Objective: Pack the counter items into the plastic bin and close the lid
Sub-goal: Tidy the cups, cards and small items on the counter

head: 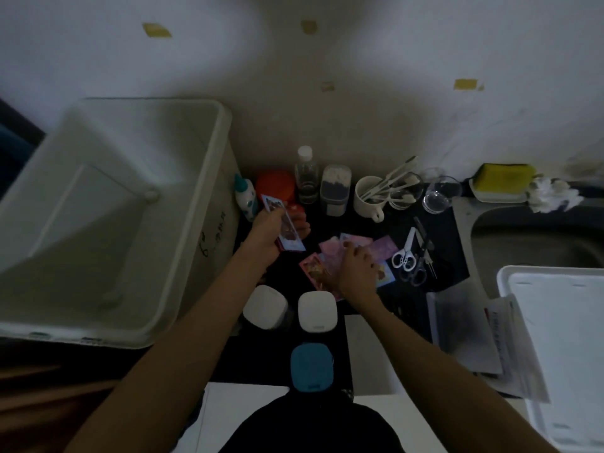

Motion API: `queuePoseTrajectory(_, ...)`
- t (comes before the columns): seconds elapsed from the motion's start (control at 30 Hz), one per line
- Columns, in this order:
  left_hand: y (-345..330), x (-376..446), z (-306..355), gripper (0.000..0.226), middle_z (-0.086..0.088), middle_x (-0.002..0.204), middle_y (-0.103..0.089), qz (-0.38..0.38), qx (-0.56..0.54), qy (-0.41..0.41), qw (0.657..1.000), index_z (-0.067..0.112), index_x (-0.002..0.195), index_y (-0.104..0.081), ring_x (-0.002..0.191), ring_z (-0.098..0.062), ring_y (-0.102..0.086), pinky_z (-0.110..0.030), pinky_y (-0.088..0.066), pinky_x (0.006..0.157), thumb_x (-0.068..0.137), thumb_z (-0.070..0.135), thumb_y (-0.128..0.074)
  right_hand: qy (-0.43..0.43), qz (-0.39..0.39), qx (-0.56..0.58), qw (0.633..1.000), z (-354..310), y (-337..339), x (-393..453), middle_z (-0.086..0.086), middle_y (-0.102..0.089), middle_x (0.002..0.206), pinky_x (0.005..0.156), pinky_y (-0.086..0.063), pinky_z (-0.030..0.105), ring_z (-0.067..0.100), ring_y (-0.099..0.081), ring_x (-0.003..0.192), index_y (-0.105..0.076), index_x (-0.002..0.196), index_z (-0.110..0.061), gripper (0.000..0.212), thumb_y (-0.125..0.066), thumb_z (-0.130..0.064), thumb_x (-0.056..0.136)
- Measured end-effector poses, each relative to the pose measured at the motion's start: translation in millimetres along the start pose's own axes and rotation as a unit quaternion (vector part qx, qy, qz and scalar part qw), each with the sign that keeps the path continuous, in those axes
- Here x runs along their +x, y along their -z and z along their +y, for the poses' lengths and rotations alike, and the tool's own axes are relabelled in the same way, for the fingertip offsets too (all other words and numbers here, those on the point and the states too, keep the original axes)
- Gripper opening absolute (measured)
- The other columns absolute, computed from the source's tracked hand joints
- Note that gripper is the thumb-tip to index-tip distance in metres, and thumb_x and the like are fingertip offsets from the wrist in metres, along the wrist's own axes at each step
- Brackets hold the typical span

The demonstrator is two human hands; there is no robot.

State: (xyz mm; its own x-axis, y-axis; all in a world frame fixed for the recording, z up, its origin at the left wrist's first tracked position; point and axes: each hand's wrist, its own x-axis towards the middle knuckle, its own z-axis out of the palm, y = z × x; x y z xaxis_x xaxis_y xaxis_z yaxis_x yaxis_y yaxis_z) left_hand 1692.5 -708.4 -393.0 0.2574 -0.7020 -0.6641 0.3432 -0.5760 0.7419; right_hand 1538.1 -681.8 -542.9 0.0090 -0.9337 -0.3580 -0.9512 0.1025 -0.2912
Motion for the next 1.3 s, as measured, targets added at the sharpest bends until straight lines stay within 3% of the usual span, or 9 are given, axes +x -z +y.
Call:
queuePoseTrajectory(0.1, 7.4, 0.8, -0.9, 0.036, -0.012, 0.067, -0.064, -0.003, -0.013, -0.003, 1.000, 0.006, 0.080, -0.055, 0.055, -0.021, -0.062, -0.027, -0.056, 0.057, 0.107, 0.012, -0.032, -0.003, 0.011, -0.055, 0.998, -9.1, -17.6, -0.6, 0.024, -0.040, 0.139, 0.101, -0.036, 0.048, 0.040, -0.042, 0.126, -0.015, 0.151, -0.006, 0.112, -0.072, -0.060, 0.070)
queuePoseTrajectory(0.17, 10.8, 1.5, -0.7, 0.030, -0.014, 0.085, -0.063, -0.007, -0.017, -0.008, 1.000, 0.000, 0.098, -0.058, 0.075, -0.029, -0.060, -0.033, -0.056, 0.075, 0.107, 0.012, -0.031, -0.029, 0.001, -0.031, 0.999, -11.6, -22.3, 4.6, 0.023, -0.046, 0.135, 0.101, -0.038, 0.046, 0.038, -0.047, 0.122, -0.021, 0.148, 0.000, 0.106, -0.072, -0.055, 0.074)
queuePoseTrajectory(0.5, 22.1, 26.8, -12.8, 0.017, -0.014, 0.076, -0.063, -0.011, 0.045, -0.032, 0.998, 0.005, 0.099, -0.059, 0.044, -0.016, -0.062, -0.023, -0.050, 0.040, 0.102, 0.012, -0.043, 0.014, -0.059, 0.159, 0.985, -2.9, 5.3, 23.1, 0.012, -0.066, 0.090, 0.068, -0.039, 0.028, 0.025, -0.063, 0.086, -0.065, 0.097, -0.004, 0.026, -0.068, -0.027, 0.088)
queuePoseTrajectory(0.77, 0.6, 26.9, -20.5, 0.041, -0.017, 0.102, -0.073, -0.095, 0.039, -0.061, 0.993, 0.007, 0.111, -0.068, 0.096, -0.035, -0.069, -0.047, -0.053, 0.091, 0.082, 0.035, -0.076, 0.083, -0.092, 0.518, 0.847, -18.8, 89.3, 4.1, 0.009, -0.071, 0.105, 0.080, -0.058, 0.034, 0.018, -0.069, 0.092, -0.062, 0.112, -0.010, 0.029, -0.070, -0.025, 0.089)
queuePoseTrajectory(0.9, -17.6, 23.1, -17.6, 0.024, -0.021, 0.107, -0.070, -0.139, -0.063, -0.086, 0.984, -0.003, 0.118, -0.059, 0.093, -0.029, -0.070, -0.045, -0.058, 0.084, 0.098, 0.008, -0.052, -0.011, -0.068, 0.535, 0.842, -25.2, 91.1, -5.6, 0.007, -0.067, 0.107, 0.081, -0.057, 0.033, 0.020, -0.067, 0.097, -0.059, 0.114, -0.005, 0.048, -0.078, -0.033, 0.080)
queuePoseTrajectory(0.97, -25.7, 23.8, -14.5, 0.020, -0.020, 0.089, -0.072, -0.114, -0.099, -0.095, 0.984, -0.003, 0.103, -0.061, 0.081, -0.028, -0.072, -0.046, -0.057, 0.086, 0.101, 0.010, -0.047, -0.095, -0.046, 0.603, 0.791, -23.7, 89.8, -11.3, 0.005, -0.066, 0.095, 0.073, -0.052, 0.029, 0.020, -0.064, 0.090, -0.062, 0.108, -0.003, 0.043, -0.068, -0.041, 0.088)
queuePoseTrajectory(1.13, -51.0, 15.0, -8.7, 0.021, -0.007, 0.072, -0.067, -0.080, -0.038, -0.167, 0.982, 0.000, 0.113, -0.050, 0.060, -0.017, -0.067, -0.031, -0.056, 0.061, 0.104, 0.016, -0.040, -0.252, -0.196, 0.830, 0.458, -29.2, 90.7, -1.8, 0.019, -0.054, 0.137, 0.097, -0.048, 0.046, 0.036, -0.055, 0.121, -0.046, 0.143, -0.013, 0.060, -0.039, -0.054, 0.099)
queuePoseTrajectory(1.2, -60.7, 10.3, -13.9, 0.020, -0.008, 0.085, -0.067, -0.088, -0.008, -0.209, 0.974, 0.007, 0.120, -0.049, 0.067, -0.017, -0.066, -0.034, -0.057, 0.067, 0.103, 0.016, -0.044, -0.243, -0.192, 0.867, 0.391, -40.6, 105.8, -0.6, 0.024, -0.068, 0.111, 0.091, -0.049, 0.047, 0.036, -0.061, 0.106, -0.072, 0.106, 0.001, 0.070, -0.035, -0.058, 0.099)
queuePoseTrajectory(1.3, -65.0, 5.8, -15.3, 0.022, -0.012, 0.093, -0.069, -0.097, 0.001, -0.230, 0.968, 0.009, 0.120, -0.051, 0.075, -0.021, -0.066, -0.040, -0.057, 0.074, 0.098, 0.013, -0.053, -0.208, -0.167, 0.878, 0.397, -49.7, 125.8, 5.3, 0.022, -0.069, 0.106, 0.098, -0.046, 0.046, 0.034, -0.059, 0.114, -0.070, 0.099, 0.001, 0.068, -0.035, -0.057, 0.099)
